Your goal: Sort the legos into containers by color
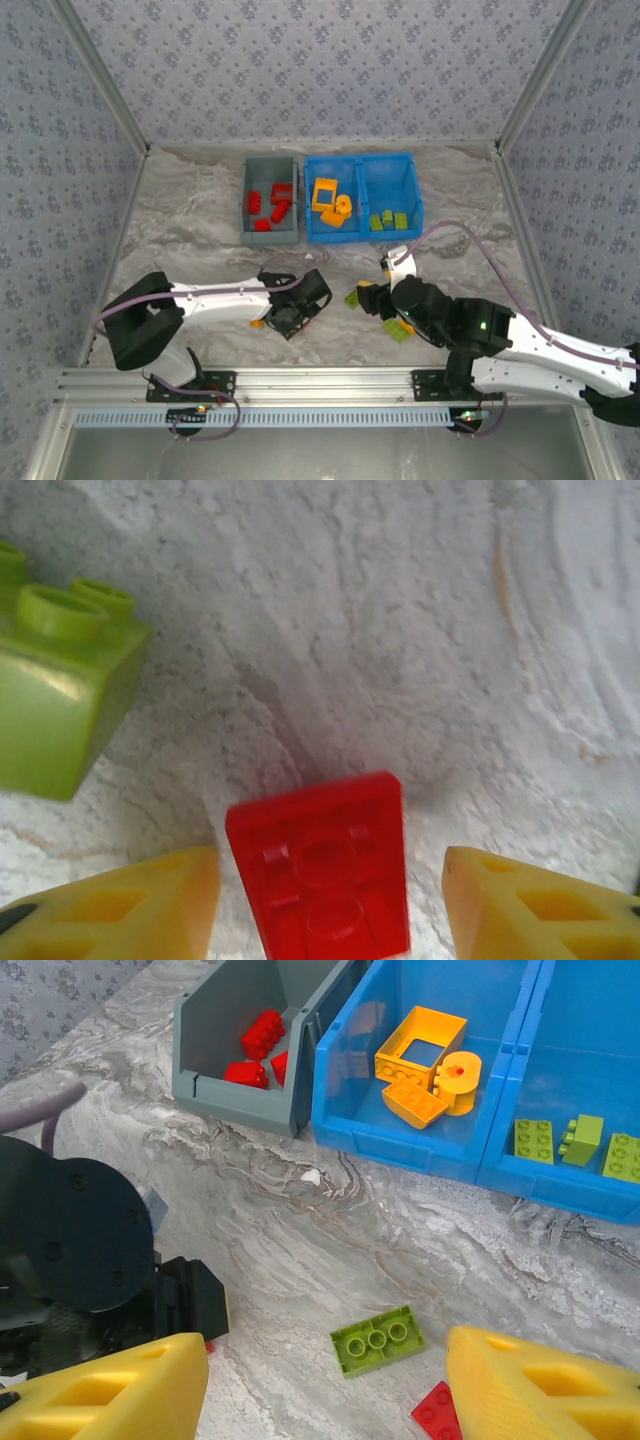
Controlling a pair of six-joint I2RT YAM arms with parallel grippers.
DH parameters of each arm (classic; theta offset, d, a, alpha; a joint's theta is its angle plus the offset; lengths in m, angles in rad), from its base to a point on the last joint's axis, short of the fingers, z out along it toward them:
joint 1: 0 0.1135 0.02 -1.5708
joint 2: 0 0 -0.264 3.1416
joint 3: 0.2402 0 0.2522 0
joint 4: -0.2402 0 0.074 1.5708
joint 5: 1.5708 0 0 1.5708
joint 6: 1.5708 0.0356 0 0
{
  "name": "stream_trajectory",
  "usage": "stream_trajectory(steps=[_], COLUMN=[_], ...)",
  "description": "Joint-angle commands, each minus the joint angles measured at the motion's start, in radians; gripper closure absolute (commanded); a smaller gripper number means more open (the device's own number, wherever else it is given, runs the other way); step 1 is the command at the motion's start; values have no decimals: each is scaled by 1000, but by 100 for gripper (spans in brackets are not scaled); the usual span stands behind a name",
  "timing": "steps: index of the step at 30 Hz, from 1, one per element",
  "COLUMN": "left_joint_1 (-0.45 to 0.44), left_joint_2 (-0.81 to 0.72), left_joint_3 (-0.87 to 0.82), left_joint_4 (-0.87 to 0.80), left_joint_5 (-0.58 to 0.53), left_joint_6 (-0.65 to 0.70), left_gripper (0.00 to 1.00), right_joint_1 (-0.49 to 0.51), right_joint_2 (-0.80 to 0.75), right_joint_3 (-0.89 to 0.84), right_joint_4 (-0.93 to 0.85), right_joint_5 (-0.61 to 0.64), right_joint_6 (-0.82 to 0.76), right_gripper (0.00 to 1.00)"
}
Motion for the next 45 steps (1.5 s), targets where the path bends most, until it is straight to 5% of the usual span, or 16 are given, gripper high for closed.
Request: stream_trajectory(steps=[1,11,16,19,25,29,45], left_joint_1=[7,27,175,324,533,602,650], left_joint_2=[22,-78,-179,-181,-5,145,571], left_joint_3=[2,107,226,283,494,618,1035], left_joint_4=[6,-145,-318,-311,-324,-329,-429], left_joint_5=[16,-107,-211,-145,-111,-121,-211], left_joint_6=[21,135,352,522,833,930,1056], left_gripper=[47,67,67,68,68,68,60], right_joint_1=[11,26,50,75,168,177,181], right_joint_2=[-4,24,93,165,368,474,486], right_joint_3=[36,59,68,75,128,203,197], right_joint_4=[-1,46,121,201,350,354,336], right_joint_5=[33,1,-18,-10,214,236,211], right_joint_6=[20,-9,-26,-36,-63,-56,-17], right_gripper=[33,33,34,34,32,32,32])
